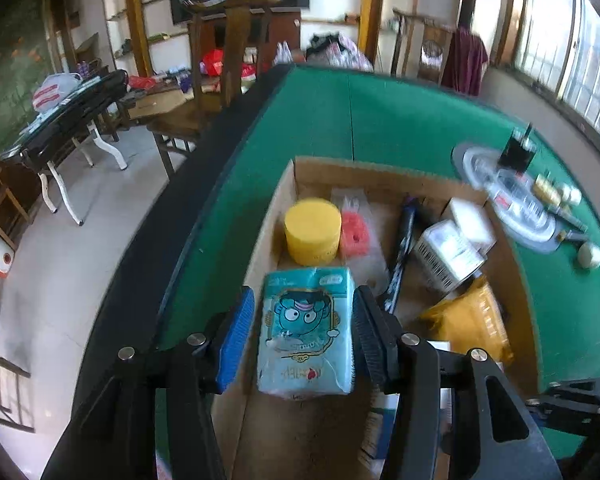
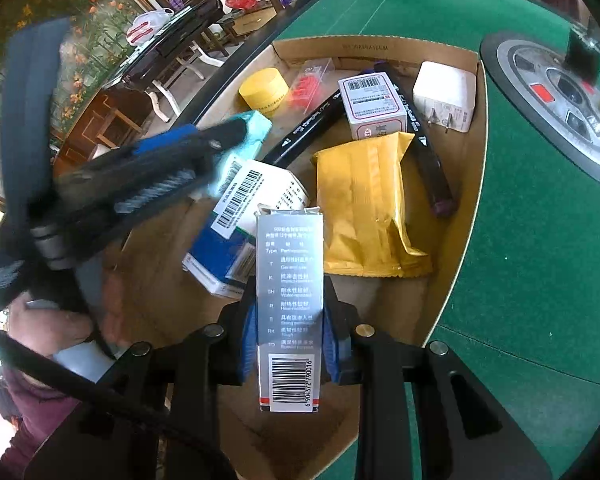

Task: Organize objects
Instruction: 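Lower the snack bag into the tray with the left gripper while the right drops the white box there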

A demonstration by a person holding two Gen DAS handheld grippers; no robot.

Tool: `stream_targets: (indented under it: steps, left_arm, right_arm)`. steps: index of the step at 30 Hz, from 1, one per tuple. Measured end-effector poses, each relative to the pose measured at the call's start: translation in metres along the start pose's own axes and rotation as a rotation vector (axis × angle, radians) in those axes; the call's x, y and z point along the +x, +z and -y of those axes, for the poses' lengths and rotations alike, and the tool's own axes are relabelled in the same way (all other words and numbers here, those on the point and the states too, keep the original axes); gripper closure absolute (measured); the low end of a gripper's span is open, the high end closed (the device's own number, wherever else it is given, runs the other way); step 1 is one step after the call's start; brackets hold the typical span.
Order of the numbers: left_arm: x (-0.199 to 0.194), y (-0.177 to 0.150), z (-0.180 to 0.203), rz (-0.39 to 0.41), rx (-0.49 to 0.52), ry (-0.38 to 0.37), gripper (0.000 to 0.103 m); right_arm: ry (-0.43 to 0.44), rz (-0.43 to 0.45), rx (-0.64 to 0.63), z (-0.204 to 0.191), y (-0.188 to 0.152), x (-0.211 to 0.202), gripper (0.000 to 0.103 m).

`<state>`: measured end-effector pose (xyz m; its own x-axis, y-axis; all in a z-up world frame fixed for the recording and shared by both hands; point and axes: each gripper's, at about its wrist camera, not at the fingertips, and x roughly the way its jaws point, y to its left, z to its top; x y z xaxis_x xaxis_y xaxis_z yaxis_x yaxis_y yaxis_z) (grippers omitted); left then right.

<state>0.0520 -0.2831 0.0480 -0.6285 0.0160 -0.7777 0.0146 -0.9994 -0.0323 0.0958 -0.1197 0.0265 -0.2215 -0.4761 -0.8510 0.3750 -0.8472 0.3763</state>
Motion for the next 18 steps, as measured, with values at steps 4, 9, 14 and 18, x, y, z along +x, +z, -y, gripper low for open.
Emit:
stream_targets:
  steps: [4, 9, 14, 18]
  left_arm:
    - [-0.033, 0.001, -0.011, 0.094, -0.050, 0.040, 0.042]
    - [-0.065, -0.008, -0.020, 0.175, -0.075, 0.134, 0.040]
    - [-0.079, -0.018, -0.019, 0.227, -0.081, 0.213, 0.037]
    - [-0.081, -0.022, -0.017, 0.223, -0.084, 0.230, 0.037]
  right_arm:
    - [-0.045, 0.018, -0.032, -0.008, 0.000, 0.002, 0.078]
    - [-0.105, 0.034, -0.072, -0.017, -0.003, 0.004, 0.077]
    - [-0.152, 0.044, -0.127, -0.027, -0.010, 0.006, 0.076]
    - [-0.187, 0.067, -0.184, -0.038, -0.013, 0.005, 0.076]
